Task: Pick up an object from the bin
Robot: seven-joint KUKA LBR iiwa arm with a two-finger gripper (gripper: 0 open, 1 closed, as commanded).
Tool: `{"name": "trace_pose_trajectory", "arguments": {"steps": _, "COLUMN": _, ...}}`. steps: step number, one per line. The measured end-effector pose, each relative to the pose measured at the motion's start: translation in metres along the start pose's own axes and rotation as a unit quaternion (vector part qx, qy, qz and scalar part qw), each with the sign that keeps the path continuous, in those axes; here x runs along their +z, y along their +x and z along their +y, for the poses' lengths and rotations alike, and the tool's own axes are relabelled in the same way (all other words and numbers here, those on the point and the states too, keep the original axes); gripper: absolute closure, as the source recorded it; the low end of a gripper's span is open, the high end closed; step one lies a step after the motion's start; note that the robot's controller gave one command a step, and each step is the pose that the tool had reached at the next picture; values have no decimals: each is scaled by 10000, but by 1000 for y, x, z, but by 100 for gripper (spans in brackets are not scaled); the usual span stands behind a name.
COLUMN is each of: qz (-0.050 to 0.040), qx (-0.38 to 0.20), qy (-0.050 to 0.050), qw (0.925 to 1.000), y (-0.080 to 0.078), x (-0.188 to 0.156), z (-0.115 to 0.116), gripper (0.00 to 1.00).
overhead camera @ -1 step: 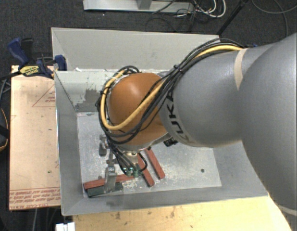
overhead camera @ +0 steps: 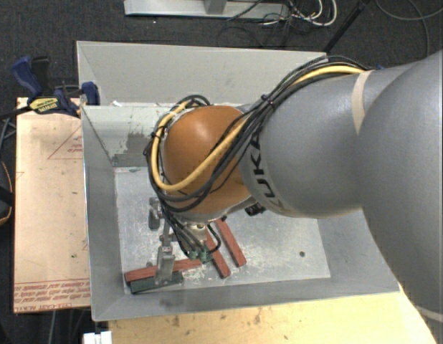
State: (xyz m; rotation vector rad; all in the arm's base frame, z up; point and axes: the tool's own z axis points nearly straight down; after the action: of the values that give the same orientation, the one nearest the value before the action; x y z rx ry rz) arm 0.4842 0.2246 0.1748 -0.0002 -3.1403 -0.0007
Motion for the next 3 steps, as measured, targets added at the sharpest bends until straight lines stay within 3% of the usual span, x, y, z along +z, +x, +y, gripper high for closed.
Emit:
{"name": "trace_pose_trajectory", "arguments": {"steps": 1, "qz": -8, "qx": -719, "qy": -1, "qw": 9974, "y": -3, "x": 11, "z": 2, "gripper": 0}}
{"name": "trace_pose_trajectory", "arguments": {"steps": 2, "qz": 3, "qx": -750, "qy": 1, "qw": 9972, "y": 7, "x": 26, "z": -4, "gripper": 0}}
{"name": "trace_pose_trajectory", "arguments": {"steps": 3, "qz": -6, "qx": -1715, "qy": -1, "qw": 9852, "y": -4, "x": 62, "z": -3, "gripper": 0}}
